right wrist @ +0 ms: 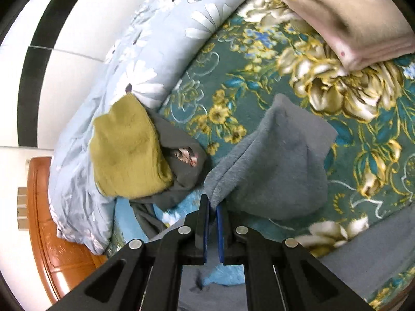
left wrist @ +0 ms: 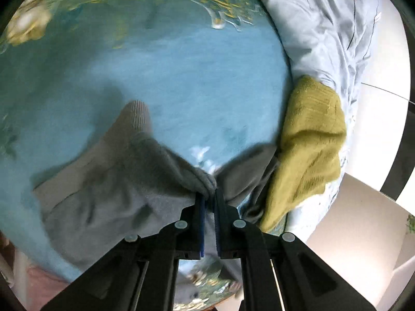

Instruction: Fold clothes

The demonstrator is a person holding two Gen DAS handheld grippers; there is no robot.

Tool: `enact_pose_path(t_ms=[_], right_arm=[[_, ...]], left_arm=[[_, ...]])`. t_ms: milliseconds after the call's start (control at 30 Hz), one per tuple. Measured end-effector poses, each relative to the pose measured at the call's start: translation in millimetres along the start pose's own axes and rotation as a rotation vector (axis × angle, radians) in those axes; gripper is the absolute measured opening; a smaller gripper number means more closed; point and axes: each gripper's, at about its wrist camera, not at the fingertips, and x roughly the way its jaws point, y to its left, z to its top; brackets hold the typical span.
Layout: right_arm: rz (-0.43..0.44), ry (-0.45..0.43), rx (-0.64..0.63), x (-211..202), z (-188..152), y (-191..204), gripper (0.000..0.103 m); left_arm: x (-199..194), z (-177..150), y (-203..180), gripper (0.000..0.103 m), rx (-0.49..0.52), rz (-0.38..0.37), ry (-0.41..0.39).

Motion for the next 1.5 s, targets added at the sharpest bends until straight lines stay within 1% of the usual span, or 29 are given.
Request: enact_pose_path(t_ms=[33,100,167,233,300,367,467,500,567,600,633,700,733,767,800,833,867,933,1000,1067,1133,1200,1233,1300,1433,1500], right_arm=[[-0.018,0.019,0.01,3.1,-2.2,-5.0,0.006],[-0.036,0.053,0.055,14.6,-2.7,-12.9,0.006],[-0.044,0.065,0.074,22.1,0.4,-11.8,0.006],[-0.034,0.054,0.063,20.5,8.3,-0.2,0.006],[0.014,0.011,0.015,0.5,13.0,18.5,0.006],[0.081,-0.058,-0.079,-36.3,5.9,34.9,0.005],[0.105,-0.124,-0.134,-84.8,-35.8,18.1,0.005],[0.111,-0.145,-0.15,-100.7,-50.5,11.5,0.005],[0.033,-0.087,-0.055,-93.2,-88.7,-37.5,0.005],[-0.011,-0.051,0.0,-86.9,-108.3,-64.2,0.005],[-0.045,-0.013,0.048,-76.2,-121.5,-83.3,0.005],[-0.137,0.1,0.15,-41.3,-150.0,-126.2,0.005],[-0.179,0.142,0.169,-26.7,-160.7,-140.6,0.005],[-0.22,0.18,0.178,-13.0,-170.3,-152.8,0.005],[-0.246,0.203,0.185,-4.6,-175.8,-159.6,0.005],[-0.26,0.205,0.19,-1.5,-177.4,-162.2,0.006],[-0.272,0.203,0.195,0.5,-178.1,-164.0,0.009],[-0.265,0.181,0.181,-4.6,-174.4,-159.4,0.009],[-0.286,0.146,0.112,-14.1,-168.0,-144.8,0.017],[-0.324,0.089,0.012,-25.0,-160.5,-124.5,0.047],[-0.342,0.056,-0.083,-24.0,-152.1,-104.2,0.056],[-0.367,0.045,-0.194,-13.8,-142.7,-80.4,0.057],[-0.377,0.055,-0.252,-5.8,-138.2,-69.7,0.058],[-0.413,0.101,-0.388,20.7,-139.4,-48.5,0.058],[-0.56,0.166,-0.586,62.6,-146.9,-31.6,0.058],[-0.599,0.177,-0.618,72.2,-146.4,-32.5,0.057]], left_arm=[[-0.4,-1.3,18.4,0.006,-0.051,0.01,0.015],[7.3,-2.5,38.0,0.006,-0.125,0.021,0.043],[8.0,-5.6,32.2,0.005,-0.136,0.006,0.03],[8.3,-8.8,24.9,0.005,-0.144,-0.01,0.015],[-6.1,-18.5,7.0,0.006,-0.078,-0.066,-0.006],[-34.1,-36.7,9.2,0.006,0.023,-0.102,-0.026],[-77.3,-64.6,14.3,0.006,0.177,-0.156,-0.056],[-79.7,-73.3,30.9,0.006,0.184,-0.127,-0.055],[-81.6,-90.6,67.9,0.006,0.185,-0.059,-0.05],[-73.9,-94.6,87.9,0.006,0.174,0.004,-0.047],[-60.3,-97.0,119.6,0.006,0.127,0.092,-0.04],[-44.7,-97.9,165.1,0.006,0.021,0.18,-0.033],[-36.9,-97.8,192.4,0.006,-0.061,0.218,-0.037],[-33.7,-98.3,209.8,0.006,-0.108,0.247,-0.051],[-33.3,-100.2,219.7,0.006,-0.123,0.27,-0.064],[-33.2,-102.2,228.8,0.006,-0.136,0.294,-0.076],[-33.1,-103.4,231.9,0.004,-0.139,0.314,-0.083],[-34.7,-104.9,234.5,0.004,-0.136,0.343,-0.101],[-38.0,-104.1,232.5,0.004,-0.123,0.352,-0.114],[-41.1,-102.3,228.9,0.004,-0.108,0.354,-0.123],[-41.1,-102.1,224.5,0.004,-0.091,0.354,-0.121],[-40.9,-102.0,220.2,0.004,-0.075,0.355,-0.118],[-39.7,-103.6,218.2,0.004,-0.067,0.353,-0.111],[-36.7,-108.3,215.2,0.004,-0.054,0.352,-0.09],[-34.7,-121.9,213.2,0.004,-0.043,0.334,-0.056],[-36.1,-128.1,212.8,0.004,-0.034,0.321,-0.05]])
